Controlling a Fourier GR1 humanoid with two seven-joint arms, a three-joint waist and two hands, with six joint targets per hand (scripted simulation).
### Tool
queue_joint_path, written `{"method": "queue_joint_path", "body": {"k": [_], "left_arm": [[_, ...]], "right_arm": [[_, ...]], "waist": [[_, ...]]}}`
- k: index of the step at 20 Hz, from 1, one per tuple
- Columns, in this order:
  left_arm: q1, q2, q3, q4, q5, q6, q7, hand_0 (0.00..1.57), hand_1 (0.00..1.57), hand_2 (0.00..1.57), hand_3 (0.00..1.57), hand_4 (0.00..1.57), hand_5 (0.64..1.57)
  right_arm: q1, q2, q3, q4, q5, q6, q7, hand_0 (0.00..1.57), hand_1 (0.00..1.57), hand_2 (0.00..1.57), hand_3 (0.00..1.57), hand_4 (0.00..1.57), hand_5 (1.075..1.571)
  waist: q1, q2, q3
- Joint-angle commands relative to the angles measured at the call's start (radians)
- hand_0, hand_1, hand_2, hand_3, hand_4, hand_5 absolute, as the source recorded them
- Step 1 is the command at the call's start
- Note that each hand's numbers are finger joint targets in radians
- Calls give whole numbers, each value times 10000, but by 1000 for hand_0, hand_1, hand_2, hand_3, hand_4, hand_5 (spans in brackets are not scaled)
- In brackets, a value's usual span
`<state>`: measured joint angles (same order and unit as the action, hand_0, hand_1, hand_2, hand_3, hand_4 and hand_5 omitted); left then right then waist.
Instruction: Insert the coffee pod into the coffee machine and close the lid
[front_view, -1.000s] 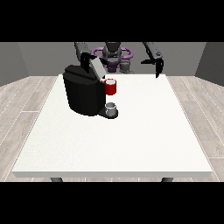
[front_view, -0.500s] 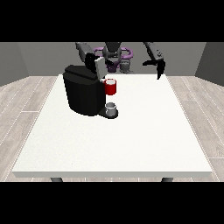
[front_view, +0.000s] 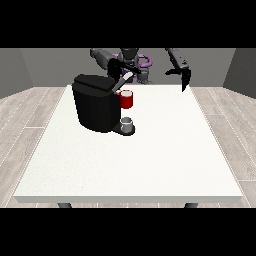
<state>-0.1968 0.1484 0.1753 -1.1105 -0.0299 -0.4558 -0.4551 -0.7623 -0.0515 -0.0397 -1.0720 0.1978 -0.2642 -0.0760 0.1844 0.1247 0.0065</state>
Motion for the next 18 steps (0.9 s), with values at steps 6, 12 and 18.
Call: {"method": "queue_joint_path", "body": {"k": [6, 12, 18], "left_arm": [[-125, 43, -76, 443, 23, -238, -538, 0, 0, 0, 0, 343, 1571], [-621, 476, 348, 1078, 362, -400, -234, 0, 0, 0, 0, 398, 1571], [-534, 188, 17, 1450, -157, -26, -1253, 0, 0, 0, 0, 385, 1571]], "right_arm": [[-1461, 282, 802, 578, 1008, -56, -252, 0, 0, 0, 0, 383, 1571], [-1226, 507, 1600, 576, 623, -35, -520, 0, 0, 0, 0, 385, 1571], [-826, 513, 2876, 471, -92, -235, -664, 0, 0, 0, 0, 487, 1571]], "waist": [[408, 424, -69], [169, 129, -67], [428, 257, -70]]}}
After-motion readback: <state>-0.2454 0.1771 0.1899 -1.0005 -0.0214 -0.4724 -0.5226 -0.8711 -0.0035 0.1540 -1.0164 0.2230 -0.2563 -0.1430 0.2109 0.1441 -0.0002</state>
